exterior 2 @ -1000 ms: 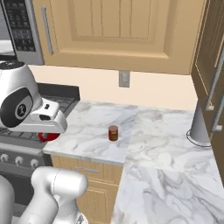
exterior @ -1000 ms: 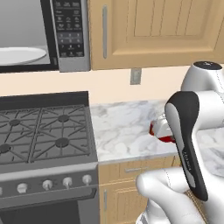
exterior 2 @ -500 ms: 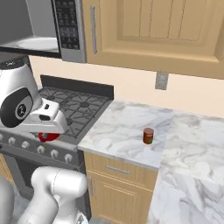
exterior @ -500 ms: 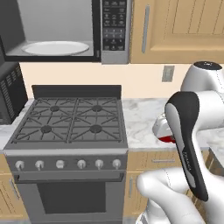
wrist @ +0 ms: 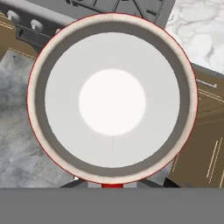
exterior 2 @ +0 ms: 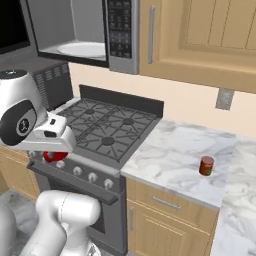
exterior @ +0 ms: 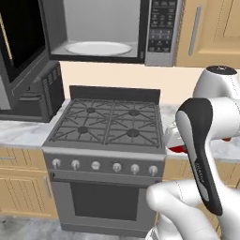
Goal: Pick the mug from the counter and place it inside the microwave. Then close the microwave.
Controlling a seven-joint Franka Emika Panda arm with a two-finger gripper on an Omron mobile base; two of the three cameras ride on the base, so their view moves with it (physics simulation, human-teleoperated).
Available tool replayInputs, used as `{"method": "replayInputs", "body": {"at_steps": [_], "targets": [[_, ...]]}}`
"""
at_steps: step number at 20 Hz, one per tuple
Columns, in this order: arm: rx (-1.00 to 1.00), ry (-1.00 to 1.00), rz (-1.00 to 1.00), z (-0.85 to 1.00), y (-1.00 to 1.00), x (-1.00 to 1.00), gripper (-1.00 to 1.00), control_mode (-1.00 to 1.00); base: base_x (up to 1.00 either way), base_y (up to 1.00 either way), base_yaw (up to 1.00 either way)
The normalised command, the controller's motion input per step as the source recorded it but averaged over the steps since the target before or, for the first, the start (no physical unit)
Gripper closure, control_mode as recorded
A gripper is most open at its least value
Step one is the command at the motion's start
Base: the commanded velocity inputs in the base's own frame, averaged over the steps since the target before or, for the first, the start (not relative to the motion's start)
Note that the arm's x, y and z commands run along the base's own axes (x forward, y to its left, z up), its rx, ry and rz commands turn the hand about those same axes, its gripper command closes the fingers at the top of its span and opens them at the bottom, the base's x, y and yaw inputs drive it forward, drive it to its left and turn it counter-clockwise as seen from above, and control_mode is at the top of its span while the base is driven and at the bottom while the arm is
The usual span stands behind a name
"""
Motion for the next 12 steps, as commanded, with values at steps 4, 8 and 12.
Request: {"method": "replayInputs", "body": {"at_steps": [4, 8, 12], "targets": [[0.00, 0.00, 0.00, 0.00, 0.00, 0.00, 1.00, 1.00, 0.09, 0.20, -0.05], [0.00, 0.00, 0.00, 0.00, 0.00, 0.00, 1.00, 1.00, 0.38, 0.28, -0.28], [0.00, 0.00, 0.00, 0.00, 0.00, 0.00, 1.00, 1.00, 0.41, 0.57, -0.36]]}}
